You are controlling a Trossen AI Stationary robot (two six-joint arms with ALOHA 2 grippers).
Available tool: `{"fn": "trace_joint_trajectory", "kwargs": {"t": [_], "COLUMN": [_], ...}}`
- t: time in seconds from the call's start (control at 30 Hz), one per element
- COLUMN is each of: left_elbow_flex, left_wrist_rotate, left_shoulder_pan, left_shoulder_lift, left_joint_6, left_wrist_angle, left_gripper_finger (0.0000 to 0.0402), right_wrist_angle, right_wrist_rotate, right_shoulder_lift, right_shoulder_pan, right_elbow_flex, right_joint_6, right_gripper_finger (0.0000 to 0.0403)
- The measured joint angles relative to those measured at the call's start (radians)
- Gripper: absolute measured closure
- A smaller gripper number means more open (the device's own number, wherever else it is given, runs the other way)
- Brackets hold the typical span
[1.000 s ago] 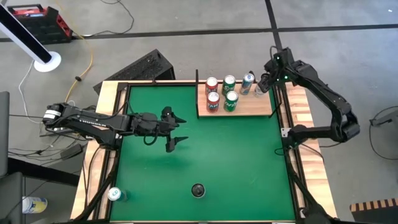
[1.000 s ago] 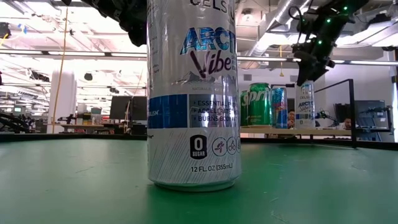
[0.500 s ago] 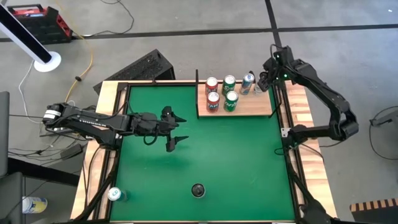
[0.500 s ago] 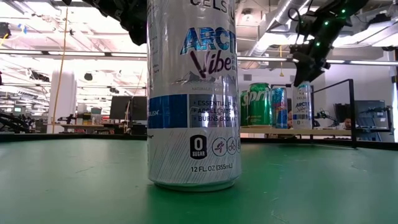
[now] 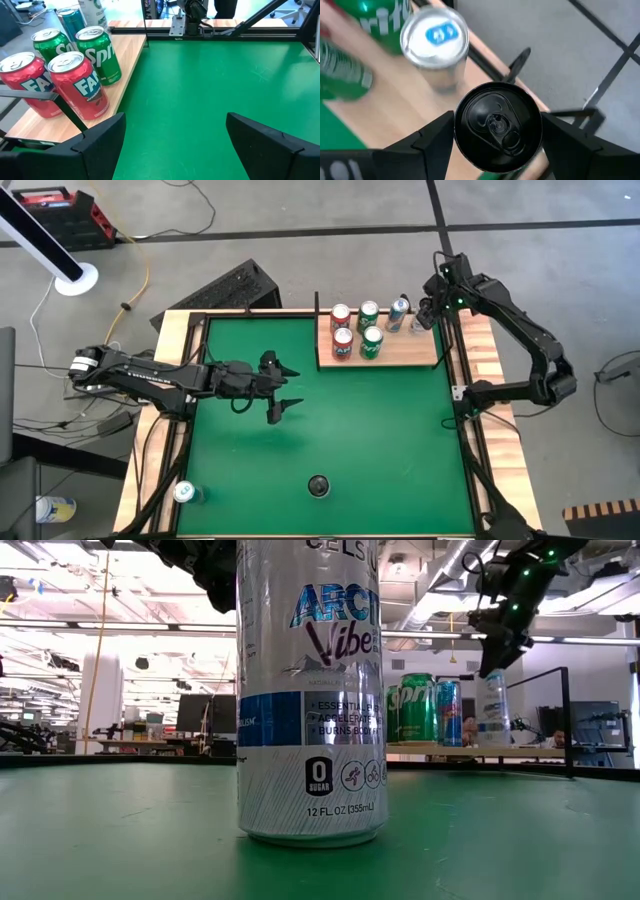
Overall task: Place canned beverage on shelf
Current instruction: Put the top white-blue soda can on the shelf
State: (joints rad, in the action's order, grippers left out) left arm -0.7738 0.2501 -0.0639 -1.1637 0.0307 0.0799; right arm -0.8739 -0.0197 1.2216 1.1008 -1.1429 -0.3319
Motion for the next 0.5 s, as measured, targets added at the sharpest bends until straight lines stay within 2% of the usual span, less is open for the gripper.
{"fn": "trace_joint_trajectory", "kwargs": {"t": [0.5], "left_elbow_flex": [0.0], "left_wrist_rotate": [-0.008], "left_shoulder_pan": [0.0], "left_shoulder_lift": [0.0], "left_joint_6": [0.016], "left_wrist_angle": [-0.011], "left_gripper_finger": [0.0072], "right_wrist_angle": [0.018], "right_wrist_rotate": [0.021], "right_shoulder_lift": [0.028], "right_shoulder_pan": [-0.005], "right_elbow_flex": [-0.019], "right_joint_6": [-0.018], "right_gripper_finger": [0.0117]}}
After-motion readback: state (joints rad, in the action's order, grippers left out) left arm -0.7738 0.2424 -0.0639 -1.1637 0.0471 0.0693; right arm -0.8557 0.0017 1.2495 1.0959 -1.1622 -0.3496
